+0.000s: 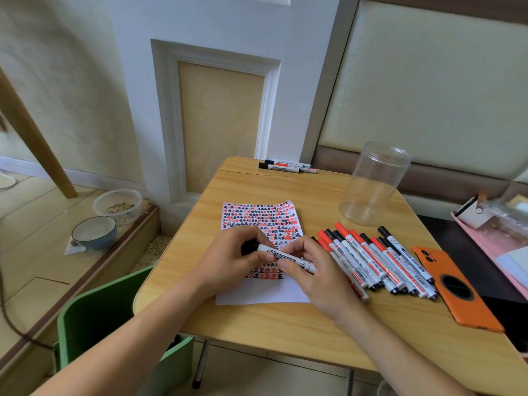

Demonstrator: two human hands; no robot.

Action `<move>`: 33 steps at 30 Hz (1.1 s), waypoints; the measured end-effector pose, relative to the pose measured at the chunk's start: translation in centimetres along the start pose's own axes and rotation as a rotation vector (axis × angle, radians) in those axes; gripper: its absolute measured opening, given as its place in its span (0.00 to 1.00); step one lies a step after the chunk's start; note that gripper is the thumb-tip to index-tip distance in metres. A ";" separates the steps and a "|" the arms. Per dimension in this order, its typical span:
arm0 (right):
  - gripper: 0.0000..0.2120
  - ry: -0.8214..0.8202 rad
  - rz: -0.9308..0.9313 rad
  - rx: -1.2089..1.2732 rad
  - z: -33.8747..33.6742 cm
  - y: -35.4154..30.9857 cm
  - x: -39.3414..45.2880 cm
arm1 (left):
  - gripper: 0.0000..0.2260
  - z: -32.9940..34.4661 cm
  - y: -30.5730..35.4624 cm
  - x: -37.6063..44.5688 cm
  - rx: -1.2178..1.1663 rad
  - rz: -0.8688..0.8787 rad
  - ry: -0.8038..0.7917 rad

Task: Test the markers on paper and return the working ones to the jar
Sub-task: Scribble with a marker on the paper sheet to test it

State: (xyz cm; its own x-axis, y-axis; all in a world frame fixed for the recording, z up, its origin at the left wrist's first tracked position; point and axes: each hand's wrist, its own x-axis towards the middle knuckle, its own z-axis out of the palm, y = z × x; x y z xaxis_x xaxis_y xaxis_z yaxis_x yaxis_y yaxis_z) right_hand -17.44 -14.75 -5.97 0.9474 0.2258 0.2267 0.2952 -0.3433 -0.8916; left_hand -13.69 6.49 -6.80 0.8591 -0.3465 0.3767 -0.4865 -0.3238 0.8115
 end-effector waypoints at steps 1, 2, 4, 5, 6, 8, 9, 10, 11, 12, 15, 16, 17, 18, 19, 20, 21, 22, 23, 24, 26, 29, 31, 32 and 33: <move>0.04 0.003 0.001 0.002 0.0 0.0 0.0 | 0.04 0.0 0.0 0.0 0.014 0.011 0.002; 0.04 0.006 0.001 0.004 0.0 0.0 0.0 | 0.05 0.0 0.1 0.1 0.026 0.018 0.005; 0.04 0.011 0.003 0.005 0.1 0.0 0.0 | 0.05 0.0 0.2 0.1 0.034 0.020 0.011; 0.04 0.012 0.005 0.004 0.1 0.0 -0.1 | 0.06 0.0 0.3 0.1 0.033 0.017 0.012; 0.04 0.013 0.005 0.003 0.1 0.0 -0.1 | 0.06 0.0 0.4 0.1 0.033 0.014 0.011; 0.04 0.019 -0.004 0.010 0.1 0.0 0.0 | 0.05 -0.1 0.5 0.1 0.036 0.009 0.004; 0.04 0.022 -0.010 0.017 0.1 0.0 0.0 | 0.05 -0.1 0.6 0.1 0.033 0.004 -0.004; 0.04 0.026 -0.017 0.020 0.1 0.0 0.0 | 0.05 -0.2 0.7 0.1 0.027 -0.007 -0.016; 0.04 0.030 -0.029 0.011 0.1 0.0 0.0 | 0.05 -0.3 0.7 0.1 0.023 -0.019 -0.030; 0.05 0.040 -0.053 -0.020 0.1 0.0 0.0 | 0.05 -0.4 0.7 0.2 0.024 -0.031 -0.045; 0.06 0.104 -0.169 -0.203 0.5 0.2 -0.1 | 0.05 -0.6 1.0 0.1 0.065 -0.044 -0.080; 0.06 0.122 -0.206 -0.259 0.6 0.2 -0.2 | 0.05 -0.6 1.1 0.0 0.069 -0.042 -0.084; 0.07 0.120 -0.237 -0.293 0.7 0.1 -0.3 | 0.04 -0.5 1.3 0.0 0.064 -0.040 -0.084; 0.08 0.101 -0.259 -0.312 0.8 0.1 -0.4 | 0.05 -0.4 1.5 -0.1 0.051 -0.040 -0.079; 0.09 0.081 -0.270 -0.327 1.0 0.0 -0.6 | 0.07 -0.3 1.7 0.0 0.033 -0.042 -0.069; 0.10 0.076 -0.273 -0.347 1.0 0.0 -0.7 | 0.11 -0.3 1.8 0.0 0.025 -0.044 -0.053; 0.10 0.091 -0.269 -0.370 1.0 0.0 -0.7 | 0.15 -0.4 1.6 0.0 0.055 -0.043 -0.029; 0.10 0.123 -0.260 -0.402 0.8 0.1 -0.7 | 0.18 -0.5 1.3 0.0 0.137 -0.040 0.003; 0.11 0.167 -0.248 -0.449 0.5 0.2 -0.6 | 0.20 -0.7 0.7 0.1 0.265 -0.040 0.035; 0.12 0.221 -0.238 -0.515 0.1 0.4 -0.5 | 0.21 -1.0 0.2 0.3 0.415 -0.051 0.056; 0.16 0.341 -0.219 -0.663 -1.3 0.8 -0.2 | 0.23 -1.4 -0.7 0.3 0.644 -0.112 0.054; 0.17 0.453 -0.127 -0.812 -3.6 1.5 0.2 | 0.33 -1.4 -1.9 0.0 0.746 -0.209 -0.026; 0.18 0.466 -0.050 -0.890 -4.6 2.1 0.1 | 0.38 -1.3 -2.4 -0.2 0.755 -0.229 -0.046; 0.20 0.463 -0.027 -0.933 -4.9 2.4 0.0 | 0.38 -1.3 -2.5 -0.2 0.760 -0.232 -0.043; 0.22 0.458 -0.017 -0.981 -5.0 2.7 -0.1 | 0.38 -1.3 -2.6 -0.2 0.763 -0.234 -0.039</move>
State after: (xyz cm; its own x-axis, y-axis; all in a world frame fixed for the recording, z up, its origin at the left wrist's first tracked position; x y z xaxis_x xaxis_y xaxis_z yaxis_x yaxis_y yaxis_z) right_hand -16.07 -20.28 -6.47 0.8381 -0.0547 0.5428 0.0861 -0.9692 -0.2306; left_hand -12.43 8.57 -8.38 0.9529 -0.2215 0.2071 -0.2815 -0.9002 0.3322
